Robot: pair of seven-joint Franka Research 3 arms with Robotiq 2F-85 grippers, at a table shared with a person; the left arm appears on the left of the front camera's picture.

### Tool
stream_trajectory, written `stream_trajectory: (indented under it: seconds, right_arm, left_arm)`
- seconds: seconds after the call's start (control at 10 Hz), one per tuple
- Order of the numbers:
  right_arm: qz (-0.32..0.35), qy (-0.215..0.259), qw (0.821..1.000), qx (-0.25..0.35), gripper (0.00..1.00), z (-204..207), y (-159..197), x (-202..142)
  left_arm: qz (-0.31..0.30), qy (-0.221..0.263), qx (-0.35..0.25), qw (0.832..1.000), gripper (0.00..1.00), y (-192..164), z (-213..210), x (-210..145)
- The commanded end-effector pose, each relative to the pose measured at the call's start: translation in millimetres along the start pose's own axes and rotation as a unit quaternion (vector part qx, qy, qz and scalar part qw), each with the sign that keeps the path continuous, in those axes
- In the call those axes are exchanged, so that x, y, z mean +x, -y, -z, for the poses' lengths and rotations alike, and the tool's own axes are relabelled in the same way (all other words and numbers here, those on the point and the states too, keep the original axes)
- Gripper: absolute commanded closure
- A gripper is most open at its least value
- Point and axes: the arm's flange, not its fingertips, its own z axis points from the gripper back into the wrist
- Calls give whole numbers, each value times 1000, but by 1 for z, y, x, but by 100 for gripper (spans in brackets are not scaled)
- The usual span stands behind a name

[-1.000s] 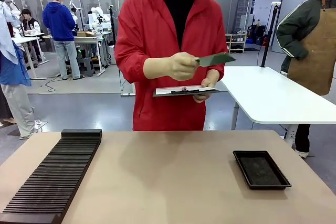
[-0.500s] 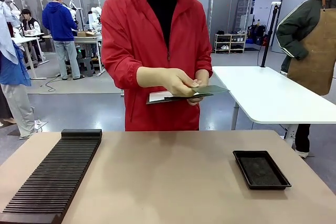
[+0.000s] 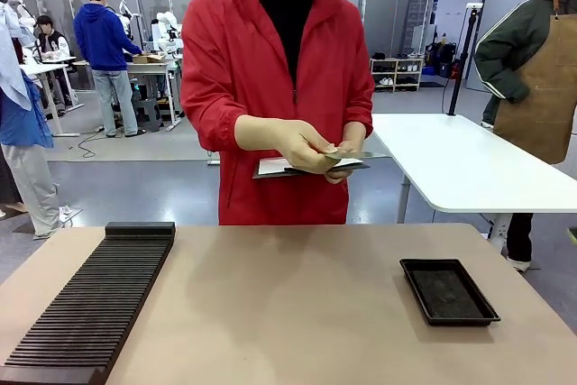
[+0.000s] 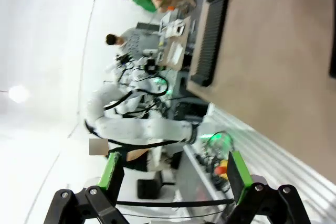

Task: Inspect the PCB.
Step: Pick up the Blank PCB that the human is holding.

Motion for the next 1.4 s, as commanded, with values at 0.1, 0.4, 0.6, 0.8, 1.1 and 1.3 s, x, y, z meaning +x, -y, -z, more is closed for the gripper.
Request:
stream_trajectory:
  seconds: [0.1,0.4,0.6,0.8,1.1,1.3]
  right_arm:
    - [80,-22,996,22,0,20,-35,45]
    - [127,-34,991,7,0,75,-43,75]
    - [156,-41,987,13,0,121,-45,100]
    - [172,-56,983,23,0,159,-42,114]
    - [194,-60,979,38,0,205,-37,133]
    - [207,-61,976,35,0,227,-34,136]
  left_arm:
    - [-5,-1,10,1000,0,4,1,-2]
    - [-5,-1,10,1000,0,4,1,-2]
    - [-5,-1,10,1000,0,4,1,-2]
    - [-5,-1,10,1000,0,4,1,-2]
    - [-5,-1,10,1000,0,4,1,-2]
    - [-5,-1,10,1000,0,4,1,-2]
